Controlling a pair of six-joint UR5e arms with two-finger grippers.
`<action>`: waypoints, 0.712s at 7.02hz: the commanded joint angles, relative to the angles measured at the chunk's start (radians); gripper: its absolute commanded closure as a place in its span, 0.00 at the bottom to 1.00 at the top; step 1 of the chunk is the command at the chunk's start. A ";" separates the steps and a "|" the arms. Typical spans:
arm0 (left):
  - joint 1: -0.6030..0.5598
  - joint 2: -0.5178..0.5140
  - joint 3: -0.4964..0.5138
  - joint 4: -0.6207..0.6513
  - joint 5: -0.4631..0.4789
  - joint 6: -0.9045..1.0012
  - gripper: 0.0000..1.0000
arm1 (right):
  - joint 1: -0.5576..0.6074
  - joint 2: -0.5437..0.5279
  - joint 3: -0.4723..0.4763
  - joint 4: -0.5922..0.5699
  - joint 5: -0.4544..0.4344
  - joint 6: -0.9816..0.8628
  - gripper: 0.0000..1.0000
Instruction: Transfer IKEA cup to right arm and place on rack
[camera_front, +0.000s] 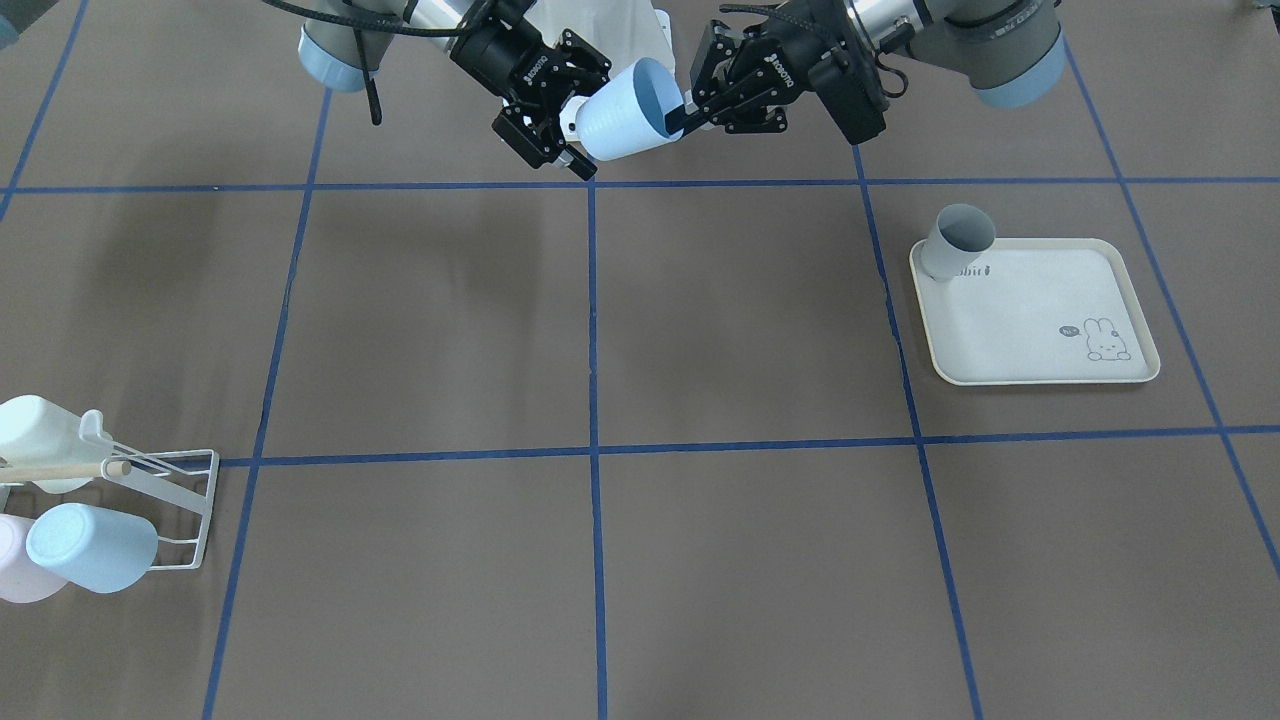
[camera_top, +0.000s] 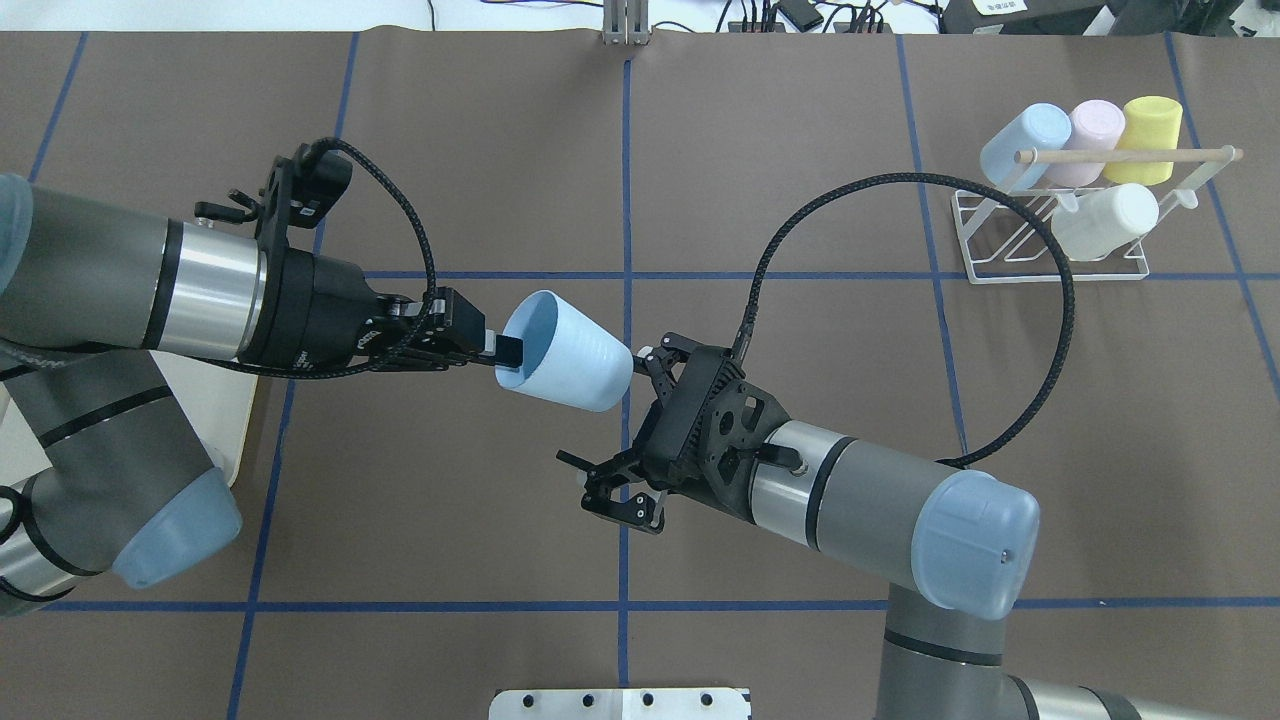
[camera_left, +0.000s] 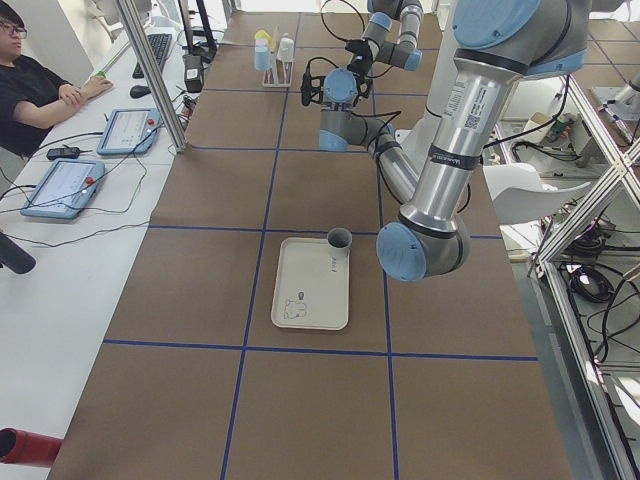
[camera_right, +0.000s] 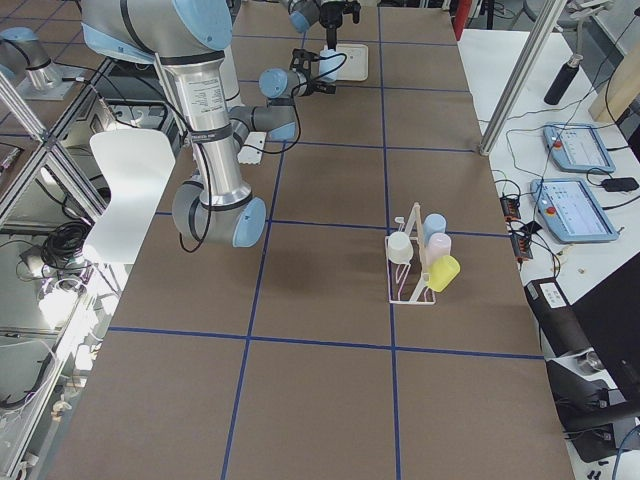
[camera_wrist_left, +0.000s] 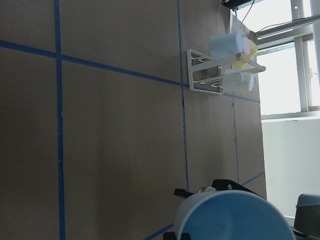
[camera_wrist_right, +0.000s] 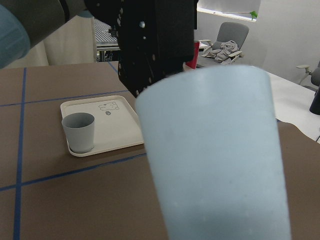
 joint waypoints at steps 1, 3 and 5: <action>0.004 0.013 0.003 -0.043 -0.001 0.000 1.00 | 0.000 -0.001 -0.001 0.000 0.000 0.000 0.01; 0.006 0.018 0.004 -0.054 -0.004 0.000 1.00 | 0.000 -0.001 0.001 0.000 0.000 -0.002 0.01; 0.036 0.018 0.026 -0.054 0.002 0.001 1.00 | 0.000 0.000 0.001 0.000 0.000 -0.002 0.01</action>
